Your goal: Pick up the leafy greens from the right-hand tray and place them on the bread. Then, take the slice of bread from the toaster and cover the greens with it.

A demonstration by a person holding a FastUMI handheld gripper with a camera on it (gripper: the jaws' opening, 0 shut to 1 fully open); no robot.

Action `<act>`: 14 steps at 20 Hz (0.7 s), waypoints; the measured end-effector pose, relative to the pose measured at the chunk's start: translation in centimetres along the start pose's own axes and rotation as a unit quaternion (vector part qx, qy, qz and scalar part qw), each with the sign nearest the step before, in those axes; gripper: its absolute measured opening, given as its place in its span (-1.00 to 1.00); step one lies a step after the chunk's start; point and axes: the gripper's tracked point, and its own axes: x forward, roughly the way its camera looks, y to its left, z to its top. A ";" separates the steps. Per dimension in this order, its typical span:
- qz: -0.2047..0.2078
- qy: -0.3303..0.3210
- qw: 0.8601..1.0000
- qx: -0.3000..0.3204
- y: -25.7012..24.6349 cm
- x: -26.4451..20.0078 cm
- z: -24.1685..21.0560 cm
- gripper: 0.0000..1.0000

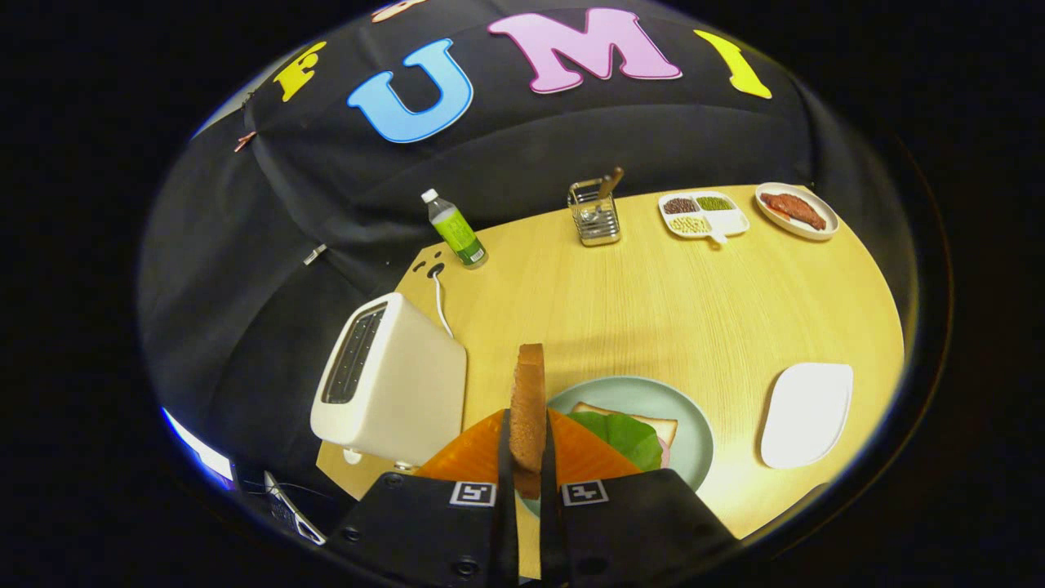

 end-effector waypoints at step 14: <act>-0.070 0.067 0.993 0.069 -9.8 1.2 -4.9 -0.19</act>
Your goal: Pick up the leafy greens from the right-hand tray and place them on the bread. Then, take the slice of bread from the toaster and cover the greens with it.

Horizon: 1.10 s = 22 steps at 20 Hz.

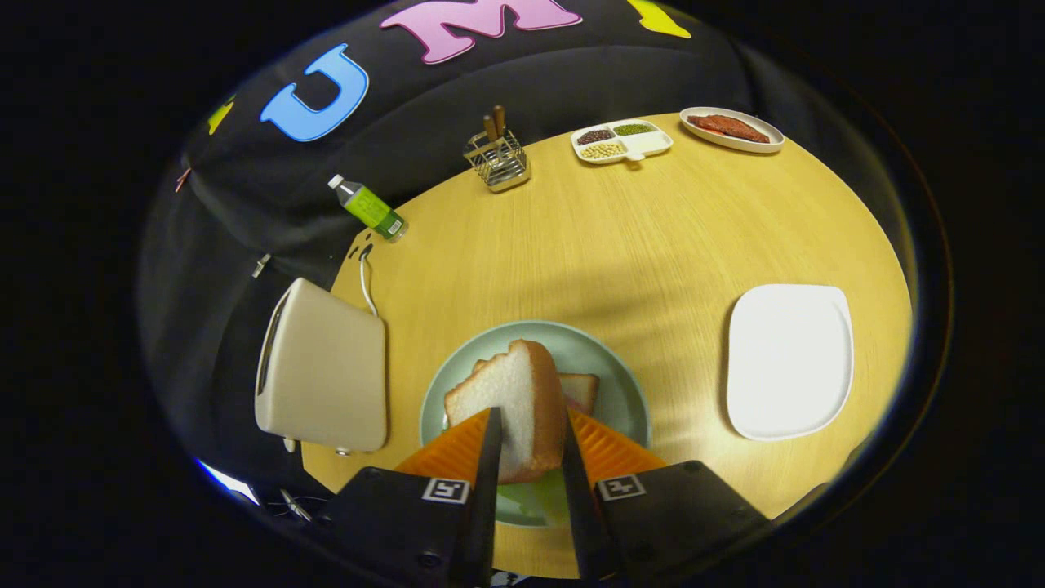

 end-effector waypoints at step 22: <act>-0.101 -0.393 0.900 -0.160 1.5 -26.7 15.5 0.97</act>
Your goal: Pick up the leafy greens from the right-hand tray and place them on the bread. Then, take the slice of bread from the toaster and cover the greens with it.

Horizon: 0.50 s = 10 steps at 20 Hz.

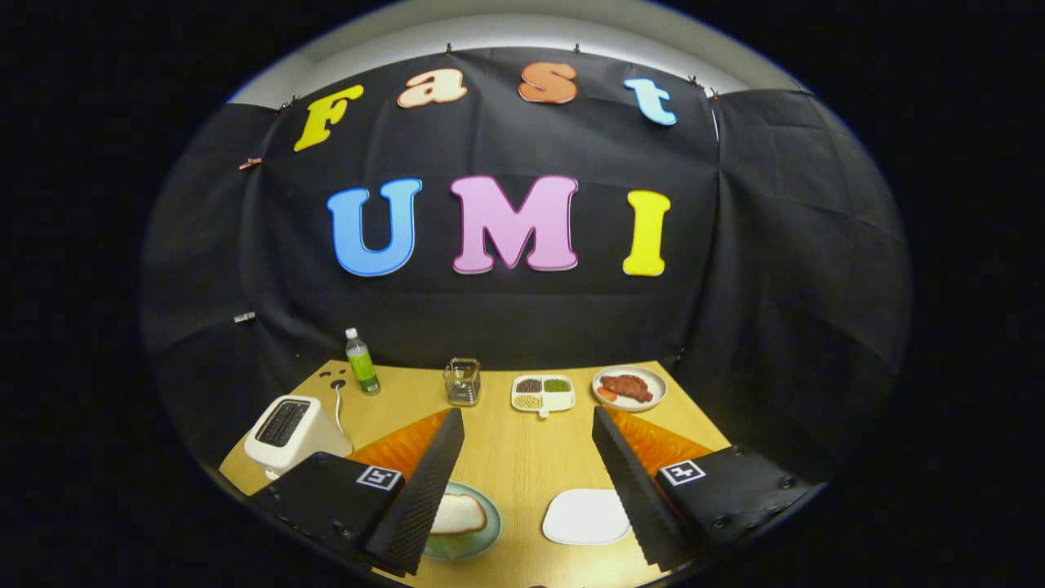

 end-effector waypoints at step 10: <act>-0.004 -0.034 0.999 -0.020 -1.1 -4.9 2.1 0.96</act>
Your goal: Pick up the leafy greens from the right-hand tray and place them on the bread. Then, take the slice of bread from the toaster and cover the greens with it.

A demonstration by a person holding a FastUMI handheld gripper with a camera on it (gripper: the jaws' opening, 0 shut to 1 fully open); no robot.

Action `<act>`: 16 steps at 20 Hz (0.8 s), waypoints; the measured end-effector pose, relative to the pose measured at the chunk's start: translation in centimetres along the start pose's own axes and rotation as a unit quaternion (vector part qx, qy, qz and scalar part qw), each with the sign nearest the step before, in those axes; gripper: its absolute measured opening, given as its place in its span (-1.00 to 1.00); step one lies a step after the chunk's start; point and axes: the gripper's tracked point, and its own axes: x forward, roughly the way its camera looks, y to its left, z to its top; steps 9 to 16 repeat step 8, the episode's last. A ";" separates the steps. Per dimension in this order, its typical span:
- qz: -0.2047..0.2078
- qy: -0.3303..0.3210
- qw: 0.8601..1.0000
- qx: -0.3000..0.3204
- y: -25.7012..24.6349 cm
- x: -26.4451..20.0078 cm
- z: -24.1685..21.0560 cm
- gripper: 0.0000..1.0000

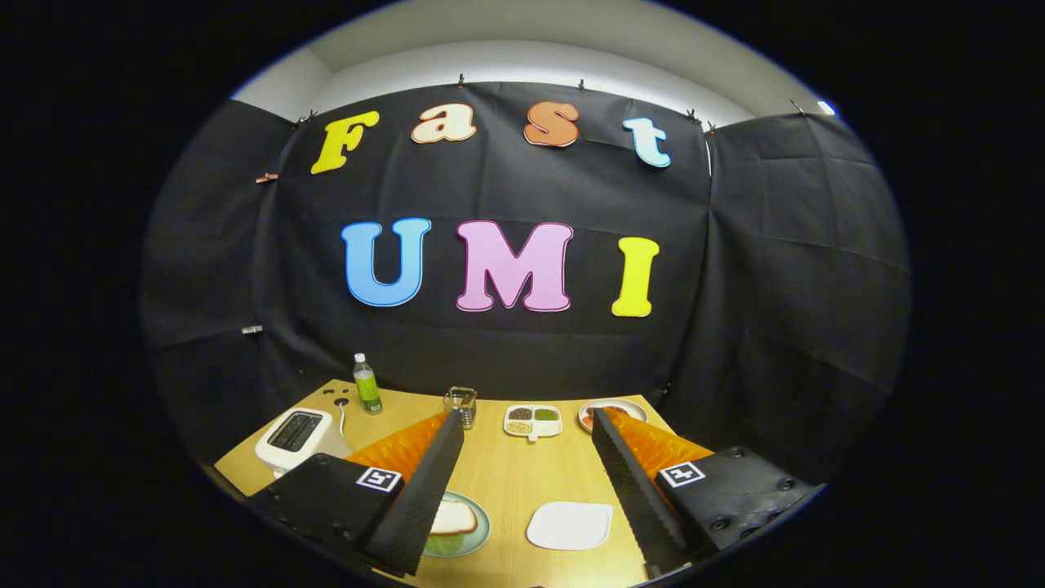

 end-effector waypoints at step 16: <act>-0.003 0.015 1.000 0.017 -0.7 0.4 -0.5 0.96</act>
